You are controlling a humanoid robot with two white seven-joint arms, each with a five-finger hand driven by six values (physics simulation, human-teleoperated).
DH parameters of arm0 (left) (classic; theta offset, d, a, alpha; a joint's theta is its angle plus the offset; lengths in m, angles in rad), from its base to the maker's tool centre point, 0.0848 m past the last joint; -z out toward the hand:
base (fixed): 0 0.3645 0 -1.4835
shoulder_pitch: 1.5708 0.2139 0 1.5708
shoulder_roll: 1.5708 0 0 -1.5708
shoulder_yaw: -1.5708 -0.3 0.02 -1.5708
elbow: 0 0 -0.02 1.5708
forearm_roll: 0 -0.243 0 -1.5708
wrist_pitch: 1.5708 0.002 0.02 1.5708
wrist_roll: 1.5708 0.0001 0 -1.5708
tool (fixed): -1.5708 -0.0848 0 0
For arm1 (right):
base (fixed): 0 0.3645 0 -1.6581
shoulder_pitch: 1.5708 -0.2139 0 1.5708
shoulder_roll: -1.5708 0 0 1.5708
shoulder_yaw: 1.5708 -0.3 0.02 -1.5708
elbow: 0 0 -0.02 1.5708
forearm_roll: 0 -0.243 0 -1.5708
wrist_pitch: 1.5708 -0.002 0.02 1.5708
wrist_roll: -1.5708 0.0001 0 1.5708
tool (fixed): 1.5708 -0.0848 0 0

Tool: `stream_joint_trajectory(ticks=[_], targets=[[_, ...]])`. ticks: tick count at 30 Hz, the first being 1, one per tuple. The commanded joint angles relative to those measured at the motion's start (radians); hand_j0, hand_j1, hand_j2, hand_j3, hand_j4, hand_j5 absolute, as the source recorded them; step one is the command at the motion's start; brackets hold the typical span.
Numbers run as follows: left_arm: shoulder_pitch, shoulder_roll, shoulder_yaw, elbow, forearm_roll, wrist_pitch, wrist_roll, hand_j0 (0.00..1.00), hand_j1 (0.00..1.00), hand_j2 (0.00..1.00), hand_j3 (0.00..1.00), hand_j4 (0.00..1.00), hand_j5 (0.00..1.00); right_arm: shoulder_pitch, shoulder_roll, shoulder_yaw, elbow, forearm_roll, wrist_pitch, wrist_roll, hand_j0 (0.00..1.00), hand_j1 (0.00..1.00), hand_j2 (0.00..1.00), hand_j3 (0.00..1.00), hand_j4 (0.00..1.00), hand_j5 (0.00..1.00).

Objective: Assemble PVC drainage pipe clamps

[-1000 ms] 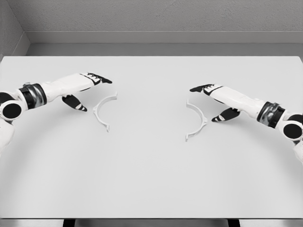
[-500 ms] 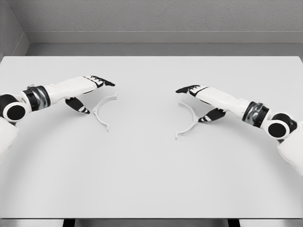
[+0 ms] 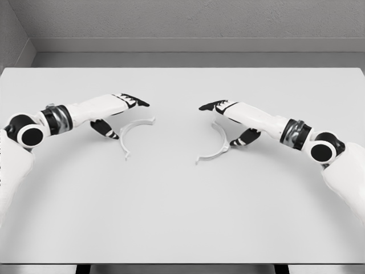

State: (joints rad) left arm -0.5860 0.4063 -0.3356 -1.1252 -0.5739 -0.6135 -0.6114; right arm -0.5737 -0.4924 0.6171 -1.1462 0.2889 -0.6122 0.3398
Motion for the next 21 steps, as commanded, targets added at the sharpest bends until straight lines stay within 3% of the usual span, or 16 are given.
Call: stream_joint_trajectory(ticks=[1,10,17,21], targets=[[0.0,-0.014,-0.011,-0.002,0.006,0.003,0.001,1.0,1.0,1.0,1.0,1.0,1.0,-0.002,0.002,0.0,0.0,-0.007,0.001,0.001,1.0,1.0,1.0,1.0,1.0,1.0],[0.006,-0.015,-0.013,-0.008,0.003,0.003,0.001,1.0,1.0,1.0,1.0,1.0,1.0,-0.015,0.038,0.004,0.003,0.015,0.001,0.001,1.0,1.0,1.0,1.0,1.0,1.0],[0.008,-0.02,-0.052,-0.016,0.008,0.003,0.001,1.0,1.0,1.0,1.0,1.0,1.0,-0.028,0.054,0.01,0.005,0.03,0.001,0.015,1.0,1.0,1.0,1.0,1.0,1.0],[0.014,-0.035,-0.054,-0.031,0.009,0.003,0.001,1.0,1.0,1.0,1.0,1.0,1.0,-0.055,0.058,0.01,0.051,0.032,0.001,0.015,1.0,1.0,1.0,1.0,1.0,1.0]])
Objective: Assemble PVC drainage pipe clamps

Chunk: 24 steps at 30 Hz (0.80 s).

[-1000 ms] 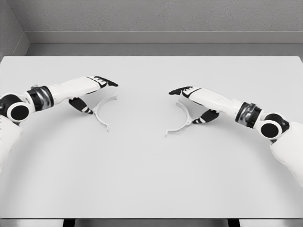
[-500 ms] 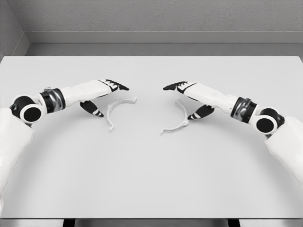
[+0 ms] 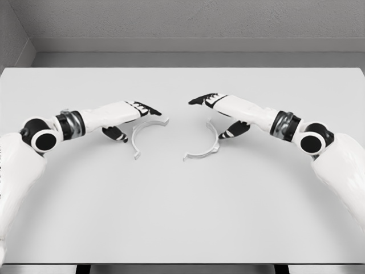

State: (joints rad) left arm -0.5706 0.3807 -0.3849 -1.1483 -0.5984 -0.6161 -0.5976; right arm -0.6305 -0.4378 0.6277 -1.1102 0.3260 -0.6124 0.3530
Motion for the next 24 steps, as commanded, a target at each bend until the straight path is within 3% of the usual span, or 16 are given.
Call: stream_joint_trajectory(ticks=[1,13,18,22,24], targets=[[0.0,-0.011,-0.005,-0.008,0.034,0.005,-0.013,1.0,1.0,1.0,1.0,1.0,1.0,0.0,0.005,0.0,0.023,-0.005,0.002,0.003,1.0,1.0,1.0,1.0,1.0,1.0],[-0.002,-0.029,-0.017,-0.126,0.069,0.005,-0.013,1.0,1.0,1.0,1.0,1.0,1.0,-0.031,0.028,-0.002,0.098,0.011,0.002,0.001,1.0,1.0,1.0,1.0,1.0,1.0],[-0.003,-0.042,-0.043,-0.122,0.065,0.005,-0.013,1.0,1.0,1.0,1.0,1.0,1.0,-0.029,0.054,-0.002,0.098,0.03,0.002,0.001,1.0,1.0,1.0,1.0,1.0,1.0],[-0.017,0.043,0.08,-0.111,0.058,0.005,-0.013,1.0,1.0,1.0,1.0,1.0,1.0,-0.028,0.07,-0.002,0.098,0.041,0.002,0.003,1.0,1.0,1.0,1.0,1.0,1.0],[-0.011,0.075,0.107,-0.111,0.06,0.005,-0.013,1.0,1.0,1.0,1.0,1.0,1.0,-0.028,0.074,-0.002,0.098,0.041,0.002,0.003,1.0,1.0,1.0,1.0,1.0,1.0]])
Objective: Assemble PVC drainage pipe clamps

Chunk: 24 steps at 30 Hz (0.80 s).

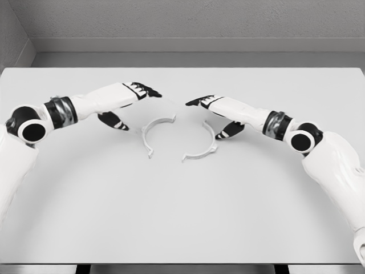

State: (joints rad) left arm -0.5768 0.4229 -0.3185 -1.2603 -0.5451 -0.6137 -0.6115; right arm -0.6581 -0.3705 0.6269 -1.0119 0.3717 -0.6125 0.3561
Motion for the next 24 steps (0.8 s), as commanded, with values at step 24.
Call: stream_joint_trajectory(ticks=[24], targets=[[0.026,0.146,0.078,0.061,0.057,0.003,0.001,1.0,1.0,1.0,1.0,1.0,1.0,0.026,-0.097,-0.038,-0.03,-0.013,0.002,-0.003,1.0,1.0,1.0,1.0,1.0,1.0]])
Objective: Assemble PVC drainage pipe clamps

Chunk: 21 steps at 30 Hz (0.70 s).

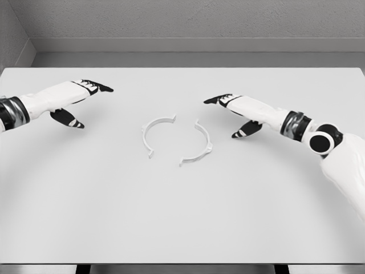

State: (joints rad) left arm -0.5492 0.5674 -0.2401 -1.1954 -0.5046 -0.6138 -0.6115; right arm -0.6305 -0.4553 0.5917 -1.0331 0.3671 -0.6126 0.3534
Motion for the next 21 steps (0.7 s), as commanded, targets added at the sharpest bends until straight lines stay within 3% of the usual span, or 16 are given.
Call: stream_joint_trajectory(ticks=[1,4,7,9,14,21], targets=[[0.002,0.002,-0.001,-0.024,0.02,0.003,0.001,1.0,1.0,1.0,1.0,1.0,1.0,0.002,-0.011,0.0,-0.013,-0.008,0.002,-0.001,1.0,1.0,1.0,1.0,1.0,1.0],[0.012,0.003,-0.001,-0.049,0.034,0.003,0.001,1.0,1.0,1.0,1.0,1.0,1.0,0.0,-0.006,0.022,-0.016,-0.007,0.002,-0.001,1.0,1.0,1.0,1.0,1.0,1.0],[0.017,0.003,-0.004,-0.049,0.034,0.003,0.001,1.0,1.0,1.0,1.0,1.0,1.0,0.009,-0.011,0.037,-0.097,-0.008,0.002,-0.001,1.0,1.0,1.0,1.0,1.0,1.0],[0.017,0.009,-0.004,-0.05,0.037,0.003,0.001,1.0,1.0,1.0,1.0,1.0,1.0,0.011,-0.014,0.037,-0.111,-0.008,0.002,0.001,1.0,1.0,1.0,1.0,1.0,1.0],[0.018,0.023,-0.002,-0.052,0.055,0.003,0.001,1.0,1.0,1.0,1.0,1.0,1.0,0.058,-0.072,0.031,-0.222,-0.005,0.002,0.001,1.0,1.0,1.0,1.0,1.0,1.0],[0.02,0.037,-0.004,-0.058,0.061,0.003,0.001,1.0,1.0,1.0,1.0,1.0,1.0,0.074,-0.065,0.036,-0.243,-0.005,0.002,0.001,1.0,1.0,1.0,1.0,1.0,1.0]])
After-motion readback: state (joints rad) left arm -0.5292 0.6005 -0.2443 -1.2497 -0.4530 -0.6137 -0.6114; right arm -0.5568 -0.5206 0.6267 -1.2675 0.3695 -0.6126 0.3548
